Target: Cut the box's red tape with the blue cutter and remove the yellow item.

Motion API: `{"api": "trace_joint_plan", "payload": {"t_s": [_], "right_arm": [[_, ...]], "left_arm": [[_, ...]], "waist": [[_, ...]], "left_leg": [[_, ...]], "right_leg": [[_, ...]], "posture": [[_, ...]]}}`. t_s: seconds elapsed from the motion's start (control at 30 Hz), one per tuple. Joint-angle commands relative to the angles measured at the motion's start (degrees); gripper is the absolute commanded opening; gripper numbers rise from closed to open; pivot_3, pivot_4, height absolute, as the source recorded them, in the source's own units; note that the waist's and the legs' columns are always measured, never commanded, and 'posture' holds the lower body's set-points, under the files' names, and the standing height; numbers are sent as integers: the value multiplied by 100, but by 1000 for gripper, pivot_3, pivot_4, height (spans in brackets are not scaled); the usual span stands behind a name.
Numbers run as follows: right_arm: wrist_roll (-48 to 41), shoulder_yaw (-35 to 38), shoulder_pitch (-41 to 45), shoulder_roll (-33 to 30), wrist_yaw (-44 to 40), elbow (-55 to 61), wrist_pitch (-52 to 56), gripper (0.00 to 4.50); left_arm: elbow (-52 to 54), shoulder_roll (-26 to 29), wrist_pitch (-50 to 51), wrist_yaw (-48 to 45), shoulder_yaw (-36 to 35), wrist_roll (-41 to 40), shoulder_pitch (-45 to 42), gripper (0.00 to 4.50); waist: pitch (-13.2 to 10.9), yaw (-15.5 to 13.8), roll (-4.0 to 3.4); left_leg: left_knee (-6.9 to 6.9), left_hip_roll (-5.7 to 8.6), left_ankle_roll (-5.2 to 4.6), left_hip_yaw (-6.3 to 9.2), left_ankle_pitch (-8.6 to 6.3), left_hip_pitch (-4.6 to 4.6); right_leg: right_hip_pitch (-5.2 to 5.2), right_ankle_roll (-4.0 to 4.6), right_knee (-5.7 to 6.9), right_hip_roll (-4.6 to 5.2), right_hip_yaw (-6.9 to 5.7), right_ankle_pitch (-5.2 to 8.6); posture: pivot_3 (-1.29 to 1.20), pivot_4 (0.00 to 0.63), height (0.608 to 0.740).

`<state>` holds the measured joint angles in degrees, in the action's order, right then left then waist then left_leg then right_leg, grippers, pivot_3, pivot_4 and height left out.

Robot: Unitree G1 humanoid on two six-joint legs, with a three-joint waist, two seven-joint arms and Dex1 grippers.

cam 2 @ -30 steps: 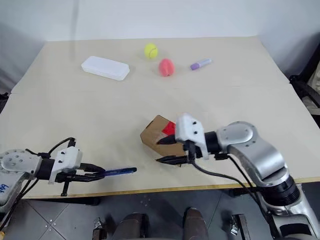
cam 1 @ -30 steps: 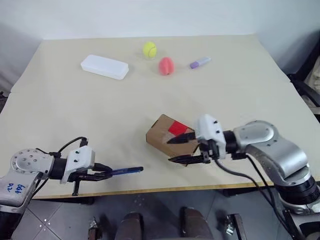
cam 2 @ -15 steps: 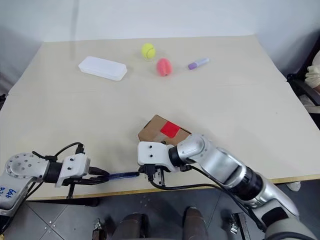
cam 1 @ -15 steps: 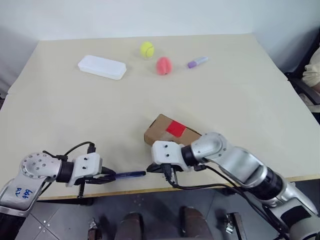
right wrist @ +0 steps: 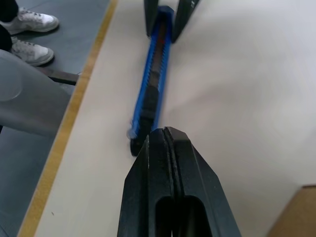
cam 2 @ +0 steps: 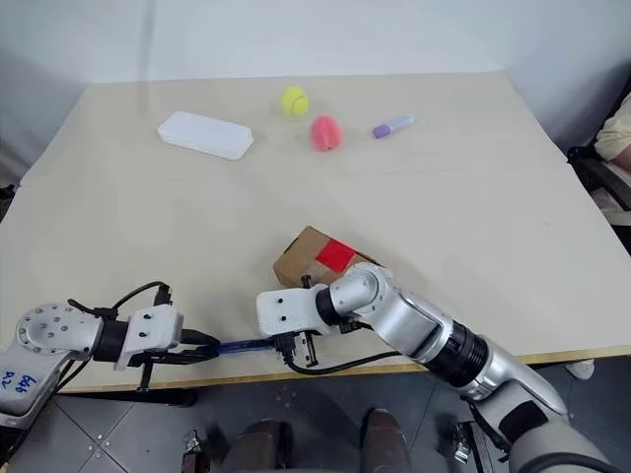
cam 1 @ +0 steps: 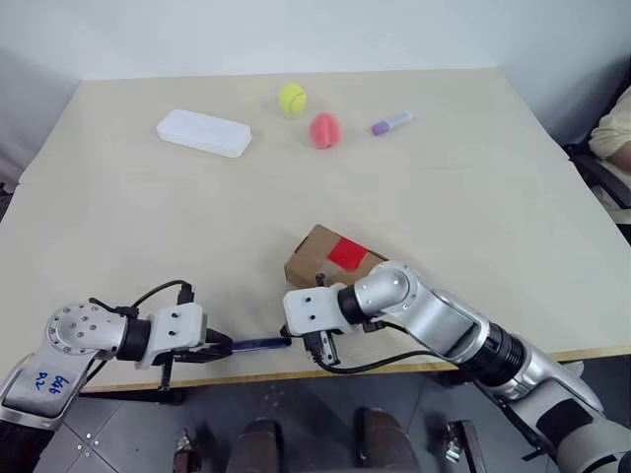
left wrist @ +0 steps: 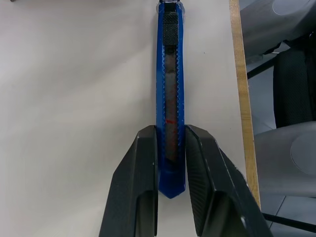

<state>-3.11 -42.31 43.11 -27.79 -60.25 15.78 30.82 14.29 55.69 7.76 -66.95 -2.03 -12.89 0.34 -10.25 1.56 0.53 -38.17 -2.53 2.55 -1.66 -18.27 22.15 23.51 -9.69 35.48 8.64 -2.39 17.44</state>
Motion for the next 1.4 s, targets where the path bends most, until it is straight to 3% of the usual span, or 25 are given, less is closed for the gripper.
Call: {"api": "trace_joint_plan", "payload": {"t_s": [0.03, 0.2, 0.43, 0.87, 1.4], "right_arm": [[-183, 173, -94, 200, -192, 45, -264, 22], [-274, 325, -137, 351, -299, 66, -395, 22], [412, 63, -81, 354, -293, -483, -898, 22], [856, -114, -130, 670, -472, -951, -1502, 22], [774, 475, -103, 542, -695, -656, -1455, 22]], "left_arm": [[47, 6, 37, 25, 130, 108, 40, 438], [1, -13, 49, 38, 180, 112, -28, 438], [-23, -17, 51, 51, 193, 102, -39, 438], [-9, -30, 84, 112, 169, 105, -9, 438], [4, -50, 107, 151, 168, 86, 3, 438]], "waist": [[0, 0, 0], [0, -9, 0], [0, -10, 0], [1, -7, -1], [1, -10, -2]], "left_leg": [[0, 0, 0, 0, 0, 0], [-1, 0, 0, -1, 0, 0], [-2, 0, 1, -3, 0, 0], [-2, 0, 1, -4, 0, -4], [-3, -1, 1, -7, -1, -6]], "right_leg": [[0, 0, 0, 0, 0, 0], [0, 0, 1, 0, 0, 0], [1, 0, 1, 0, 0, 0], [0, 0, 4, 0, 0, 0], [-1, 1, 7, 0, 0, -1]], "posture": [[0, 150, 740], [0, 150, 740], [0, 150, 740], [0, 150, 740], [0, 150, 740]]}}
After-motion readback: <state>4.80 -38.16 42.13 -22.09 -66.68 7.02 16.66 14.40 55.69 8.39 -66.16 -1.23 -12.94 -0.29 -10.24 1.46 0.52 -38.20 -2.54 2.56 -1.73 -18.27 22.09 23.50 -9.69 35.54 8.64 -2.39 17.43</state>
